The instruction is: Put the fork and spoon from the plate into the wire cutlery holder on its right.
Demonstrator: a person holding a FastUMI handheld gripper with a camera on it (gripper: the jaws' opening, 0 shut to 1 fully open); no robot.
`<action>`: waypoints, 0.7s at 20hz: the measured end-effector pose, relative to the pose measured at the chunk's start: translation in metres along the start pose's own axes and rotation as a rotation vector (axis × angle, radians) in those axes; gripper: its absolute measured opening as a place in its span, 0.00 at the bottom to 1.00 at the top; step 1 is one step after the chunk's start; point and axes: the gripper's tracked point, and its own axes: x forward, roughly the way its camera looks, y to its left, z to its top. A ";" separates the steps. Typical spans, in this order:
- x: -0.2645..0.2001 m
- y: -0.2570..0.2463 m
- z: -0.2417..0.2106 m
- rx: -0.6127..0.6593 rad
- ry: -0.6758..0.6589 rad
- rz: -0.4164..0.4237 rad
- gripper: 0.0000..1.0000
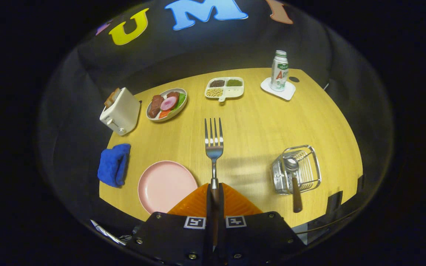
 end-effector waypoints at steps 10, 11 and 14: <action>-0.025 -0.098 -0.019 0.054 0.089 -0.102 0.05; -0.026 -0.104 -0.022 0.058 0.106 -0.100 0.06; -0.030 -0.114 -0.021 0.080 0.130 -0.097 0.05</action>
